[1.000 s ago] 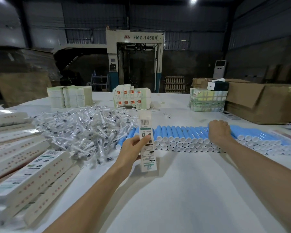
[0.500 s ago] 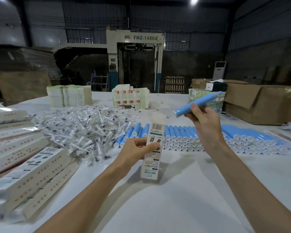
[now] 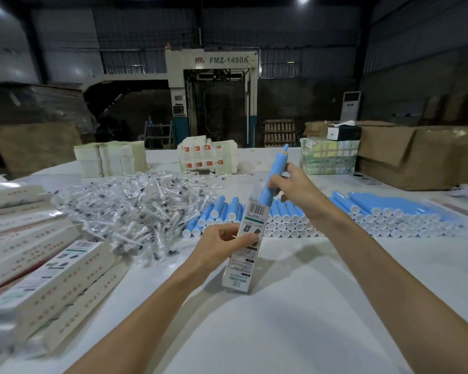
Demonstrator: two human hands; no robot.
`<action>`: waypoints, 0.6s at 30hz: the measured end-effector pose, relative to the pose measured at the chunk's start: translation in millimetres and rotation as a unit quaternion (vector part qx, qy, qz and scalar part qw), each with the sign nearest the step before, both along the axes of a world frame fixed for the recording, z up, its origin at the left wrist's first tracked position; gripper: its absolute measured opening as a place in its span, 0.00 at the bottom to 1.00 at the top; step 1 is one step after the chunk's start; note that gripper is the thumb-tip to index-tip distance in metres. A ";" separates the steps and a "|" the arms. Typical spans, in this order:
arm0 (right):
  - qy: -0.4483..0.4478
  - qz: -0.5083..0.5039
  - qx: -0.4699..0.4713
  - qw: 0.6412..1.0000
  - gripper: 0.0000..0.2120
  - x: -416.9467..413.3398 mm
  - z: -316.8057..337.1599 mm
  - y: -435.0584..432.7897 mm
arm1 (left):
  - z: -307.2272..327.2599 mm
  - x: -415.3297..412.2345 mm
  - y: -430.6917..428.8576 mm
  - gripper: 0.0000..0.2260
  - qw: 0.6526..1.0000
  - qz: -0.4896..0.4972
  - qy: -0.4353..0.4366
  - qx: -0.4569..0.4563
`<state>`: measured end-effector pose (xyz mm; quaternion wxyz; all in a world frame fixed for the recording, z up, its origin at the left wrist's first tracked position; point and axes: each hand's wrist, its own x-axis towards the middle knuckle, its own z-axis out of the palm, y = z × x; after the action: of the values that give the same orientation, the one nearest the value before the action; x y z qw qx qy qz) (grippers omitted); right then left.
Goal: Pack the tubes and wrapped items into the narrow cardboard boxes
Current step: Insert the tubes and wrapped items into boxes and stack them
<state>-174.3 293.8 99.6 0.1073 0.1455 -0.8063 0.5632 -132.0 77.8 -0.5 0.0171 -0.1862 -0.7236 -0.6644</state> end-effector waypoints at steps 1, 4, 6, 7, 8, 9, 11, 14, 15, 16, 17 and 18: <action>-0.005 0.007 0.015 1.000 0.06 0.4 1.6 -3.1 | 0.2 0.2 0.1 0.08 1.000 0.003 0.005 -0.002; -0.003 0.017 0.050 0.999 0.18 4.7 3.0 -17.0 | 1.3 0.1 -0.9 0.06 0.999 0.024 0.028 -0.016; 0.025 0.008 0.085 0.996 0.25 5.1 -0.4 -23.8 | 0.8 -0.1 -1.5 0.06 0.998 0.038 0.039 -0.021; 0.041 0.003 0.088 0.995 0.23 3.7 -3.2 -26.0 | 0.1 0.3 -1.5 0.06 0.998 0.035 0.039 -0.016; 0.051 -0.002 0.081 0.995 0.18 2.1 -6.0 -27.3 | -1.0 1.2 -1.5 0.07 0.999 0.026 0.036 0.000; 0.060 -0.008 0.073 0.995 0.16 1.1 -7.4 -28.3 | -1.8 2.1 -1.7 0.07 0.999 0.015 0.031 0.017; 0.086 -0.024 0.069 0.994 0.19 2.3 -8.2 -30.7 | -2.6 3.0 -2.8 0.08 0.999 0.014 0.032 0.033; 0.145 -0.056 0.104 0.982 0.13 1.8 -12.3 -40.2 | -2.7 1.2 -5.7 0.06 0.997 0.048 0.046 0.031; 0.162 -0.065 0.119 0.977 0.10 0.8 -15.0 -44.4 | -3.2 0.1 -6.9 0.06 0.996 0.059 0.048 0.035; 0.179 -0.073 0.135 0.972 0.09 0.2 -17.6 -48.6 | -3.7 -0.8 -7.7 0.07 0.996 0.067 0.048 0.039; 0.196 -0.078 0.147 0.966 0.10 -0.9 -20.7 -52.7 | -4.3 -1.6 -8.5 0.08 0.996 0.070 0.047 0.040; 0.208 -0.080 0.145 0.964 0.11 -1.6 -24.2 -56.4 | -5.1 -2.0 -9.2 0.09 0.996 0.072 0.046 0.040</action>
<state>-175.9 237.4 75.4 0.2957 0.2084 -0.8481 0.3872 -134.0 68.6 -5.6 0.1049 -0.1633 -0.7066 -0.6805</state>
